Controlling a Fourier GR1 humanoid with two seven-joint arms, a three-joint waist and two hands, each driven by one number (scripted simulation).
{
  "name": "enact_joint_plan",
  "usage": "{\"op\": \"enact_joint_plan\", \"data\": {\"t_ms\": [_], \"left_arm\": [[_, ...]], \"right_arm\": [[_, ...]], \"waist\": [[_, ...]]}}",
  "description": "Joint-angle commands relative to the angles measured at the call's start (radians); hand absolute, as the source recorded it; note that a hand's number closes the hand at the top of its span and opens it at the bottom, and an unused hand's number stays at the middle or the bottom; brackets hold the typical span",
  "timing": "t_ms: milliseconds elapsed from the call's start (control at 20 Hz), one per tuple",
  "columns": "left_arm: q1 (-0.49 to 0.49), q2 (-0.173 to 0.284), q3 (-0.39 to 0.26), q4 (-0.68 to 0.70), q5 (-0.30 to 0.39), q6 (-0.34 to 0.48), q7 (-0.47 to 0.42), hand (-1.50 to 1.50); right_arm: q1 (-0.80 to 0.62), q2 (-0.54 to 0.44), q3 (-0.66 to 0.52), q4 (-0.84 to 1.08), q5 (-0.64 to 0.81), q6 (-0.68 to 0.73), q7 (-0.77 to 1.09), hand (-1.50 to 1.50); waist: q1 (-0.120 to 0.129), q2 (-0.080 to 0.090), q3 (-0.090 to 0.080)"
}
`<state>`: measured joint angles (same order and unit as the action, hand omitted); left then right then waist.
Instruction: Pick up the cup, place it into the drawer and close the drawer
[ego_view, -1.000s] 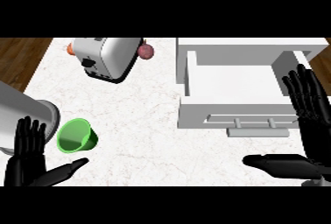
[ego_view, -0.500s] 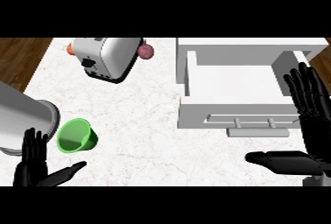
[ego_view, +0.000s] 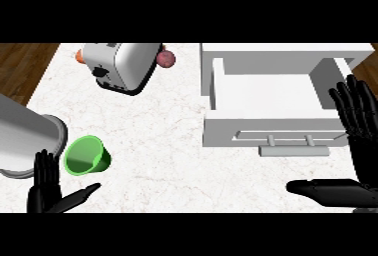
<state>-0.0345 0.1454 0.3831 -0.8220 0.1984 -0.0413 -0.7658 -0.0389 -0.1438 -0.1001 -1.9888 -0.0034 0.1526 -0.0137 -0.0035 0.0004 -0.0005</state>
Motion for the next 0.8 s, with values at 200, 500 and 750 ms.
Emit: {"op": "enact_joint_plan", "data": {"t_ms": [200,500,750], "left_arm": [[-0.186,0.093,0.051,0.438,0.001,-0.071,-0.255,-1.5],[-0.229,0.137,0.036,0.557,-0.019,-0.085,-0.329,-1.5],[-0.282,0.085,0.035,0.569,-0.014,-0.049,-0.335,-1.5]], "right_arm": [[0.0,0.029,0.017,0.031,0.032,-0.007,-0.039,-1.5],[-0.08,-0.006,-0.03,0.021,-0.018,0.011,0.046,-1.5],[-0.008,0.012,-0.016,0.013,0.002,0.013,-0.006,-1.5]], "waist": [[-0.004,0.002,-0.001],[-0.004,0.002,-0.001],[-0.007,0.002,-0.001]]}}
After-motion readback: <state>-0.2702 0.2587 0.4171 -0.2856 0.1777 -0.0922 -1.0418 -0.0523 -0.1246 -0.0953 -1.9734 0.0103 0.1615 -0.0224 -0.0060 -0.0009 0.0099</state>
